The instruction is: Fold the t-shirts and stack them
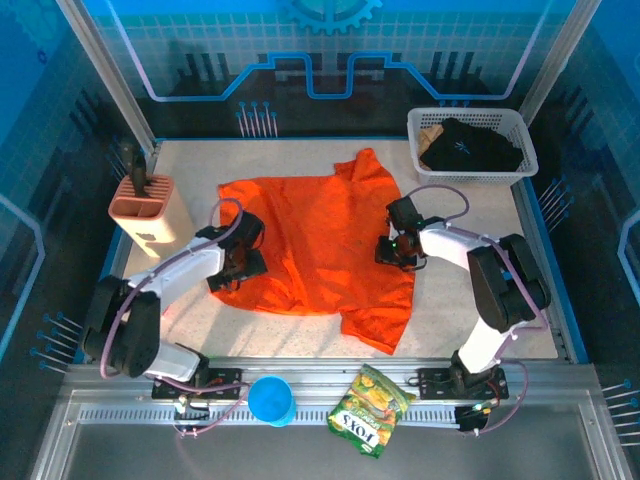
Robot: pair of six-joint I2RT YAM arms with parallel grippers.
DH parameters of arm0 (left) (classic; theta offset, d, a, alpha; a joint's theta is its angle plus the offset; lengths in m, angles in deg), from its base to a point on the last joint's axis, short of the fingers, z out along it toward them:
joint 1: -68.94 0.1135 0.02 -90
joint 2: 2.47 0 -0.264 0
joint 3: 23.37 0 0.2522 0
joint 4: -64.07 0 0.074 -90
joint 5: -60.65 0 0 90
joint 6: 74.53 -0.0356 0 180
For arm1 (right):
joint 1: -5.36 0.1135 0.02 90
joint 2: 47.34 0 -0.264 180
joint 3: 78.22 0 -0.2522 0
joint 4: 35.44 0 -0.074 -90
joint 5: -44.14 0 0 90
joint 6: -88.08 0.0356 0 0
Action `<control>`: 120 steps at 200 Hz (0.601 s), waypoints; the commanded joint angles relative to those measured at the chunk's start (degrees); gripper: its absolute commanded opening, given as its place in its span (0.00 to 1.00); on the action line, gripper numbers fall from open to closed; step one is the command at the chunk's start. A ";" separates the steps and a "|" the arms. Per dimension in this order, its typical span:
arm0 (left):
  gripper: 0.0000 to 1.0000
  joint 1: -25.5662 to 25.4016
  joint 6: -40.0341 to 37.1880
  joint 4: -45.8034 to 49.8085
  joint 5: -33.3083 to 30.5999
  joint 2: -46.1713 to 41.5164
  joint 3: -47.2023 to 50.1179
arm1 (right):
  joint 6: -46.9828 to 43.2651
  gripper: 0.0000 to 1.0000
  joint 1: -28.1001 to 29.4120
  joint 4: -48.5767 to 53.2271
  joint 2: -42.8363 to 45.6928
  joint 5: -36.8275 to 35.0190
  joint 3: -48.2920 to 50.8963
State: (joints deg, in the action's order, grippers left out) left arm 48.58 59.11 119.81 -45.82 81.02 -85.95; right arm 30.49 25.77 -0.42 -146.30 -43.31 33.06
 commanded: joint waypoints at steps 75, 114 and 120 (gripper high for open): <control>0.88 -0.07 7.49 -6.05 7.55 9.80 4.00 | 17.10 0.16 -3.38 -0.08 1.49 -2.42 5.95; 0.86 -0.29 10.58 -4.82 10.49 8.80 8.06 | 26.93 0.18 -3.22 -1.83 11.09 -5.19 15.65; 0.86 -0.29 11.09 -4.59 10.63 7.66 9.00 | 28.37 0.19 -3.31 -1.71 13.03 -5.90 16.98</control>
State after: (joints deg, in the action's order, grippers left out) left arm 48.53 66.37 113.19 -41.69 87.71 -83.37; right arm 49.50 22.93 -6.37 -138.39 -44.86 43.97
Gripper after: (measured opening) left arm 0.867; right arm 0.170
